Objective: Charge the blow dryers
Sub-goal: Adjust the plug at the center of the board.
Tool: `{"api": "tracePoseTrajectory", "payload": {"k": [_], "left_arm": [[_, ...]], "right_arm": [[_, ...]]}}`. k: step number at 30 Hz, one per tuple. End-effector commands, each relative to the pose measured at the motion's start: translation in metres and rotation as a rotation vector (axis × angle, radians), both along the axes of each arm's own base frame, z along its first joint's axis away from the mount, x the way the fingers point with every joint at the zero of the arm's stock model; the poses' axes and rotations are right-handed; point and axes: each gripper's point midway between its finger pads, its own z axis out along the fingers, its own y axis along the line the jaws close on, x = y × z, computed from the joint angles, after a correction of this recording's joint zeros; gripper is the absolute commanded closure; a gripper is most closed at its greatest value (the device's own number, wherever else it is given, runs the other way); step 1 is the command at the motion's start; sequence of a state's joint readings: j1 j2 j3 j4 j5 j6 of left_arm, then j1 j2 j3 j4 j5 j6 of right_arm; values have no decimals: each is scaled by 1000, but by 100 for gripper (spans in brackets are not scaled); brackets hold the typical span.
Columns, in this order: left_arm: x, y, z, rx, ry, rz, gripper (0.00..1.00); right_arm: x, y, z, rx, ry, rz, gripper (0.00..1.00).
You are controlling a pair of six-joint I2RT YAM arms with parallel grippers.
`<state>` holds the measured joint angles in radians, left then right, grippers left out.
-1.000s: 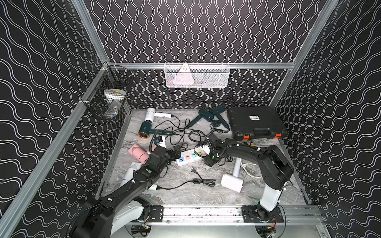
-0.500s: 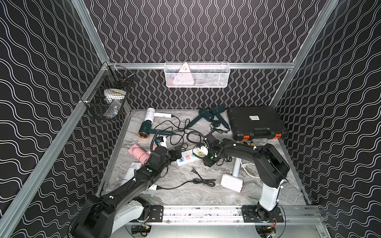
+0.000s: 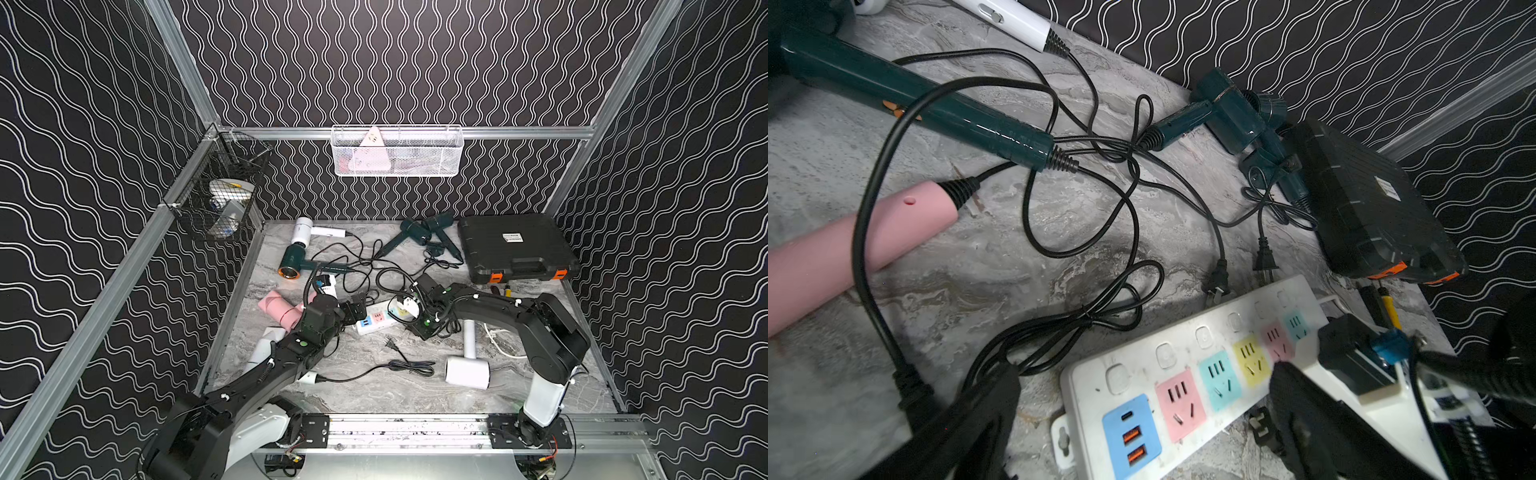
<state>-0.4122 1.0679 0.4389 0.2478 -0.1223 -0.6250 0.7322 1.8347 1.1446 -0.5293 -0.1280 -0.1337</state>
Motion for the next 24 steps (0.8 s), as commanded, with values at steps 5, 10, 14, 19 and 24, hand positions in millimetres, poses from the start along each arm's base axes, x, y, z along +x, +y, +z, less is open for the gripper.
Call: {"api": "tracePoseTrajectory", "payload": {"k": [5, 10, 14, 19, 24], "left_arm": [[6, -4, 9, -5, -35, -13, 1], [7, -5, 6, -2, -28, -19, 1], [7, -4, 5, 11, -26, -14, 1], [8, -3, 5, 21, -26, -12, 1], [8, -4, 5, 26, -23, -16, 1]], "right_arm": [[-3, -35, -2, -102, -38, -139, 89], [3, -63, -5, -159, -36, -272, 88], [13, -82, -3, -136, -6, -381, 88], [17, -90, -2, -148, 11, -415, 80], [21, -90, -8, -124, 41, -436, 65]]}}
